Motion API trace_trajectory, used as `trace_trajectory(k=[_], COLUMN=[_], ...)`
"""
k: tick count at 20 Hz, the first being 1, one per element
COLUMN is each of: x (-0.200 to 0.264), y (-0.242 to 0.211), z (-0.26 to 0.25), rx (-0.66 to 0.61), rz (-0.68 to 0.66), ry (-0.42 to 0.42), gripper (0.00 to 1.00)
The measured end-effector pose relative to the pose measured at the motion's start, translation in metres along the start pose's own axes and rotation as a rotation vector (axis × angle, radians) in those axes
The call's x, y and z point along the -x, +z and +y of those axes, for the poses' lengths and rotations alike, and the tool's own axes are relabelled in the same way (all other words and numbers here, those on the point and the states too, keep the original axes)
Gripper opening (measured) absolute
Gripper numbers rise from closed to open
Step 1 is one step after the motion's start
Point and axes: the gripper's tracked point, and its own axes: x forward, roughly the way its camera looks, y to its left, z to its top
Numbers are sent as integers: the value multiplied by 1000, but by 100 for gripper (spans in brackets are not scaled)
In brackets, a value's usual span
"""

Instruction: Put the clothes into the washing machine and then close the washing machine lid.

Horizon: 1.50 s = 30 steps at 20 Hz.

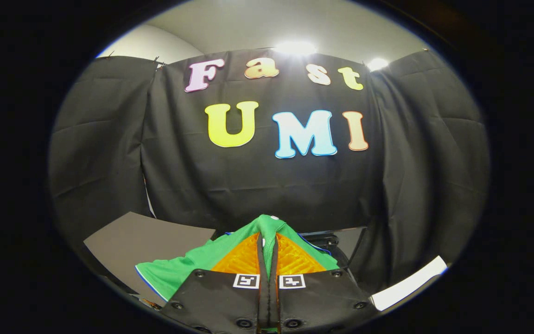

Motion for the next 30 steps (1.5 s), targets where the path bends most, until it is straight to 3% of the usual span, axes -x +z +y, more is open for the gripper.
trace_trajectory(k=[8, 16, 30], x=[-5, -24, -50], y=[-29, -93, -187], z=[-41, -56, -54], rx=[-3, 43, 74], rz=[44, 148, 281], ry=[-14, 2, 22], gripper=[2, 2, 3])
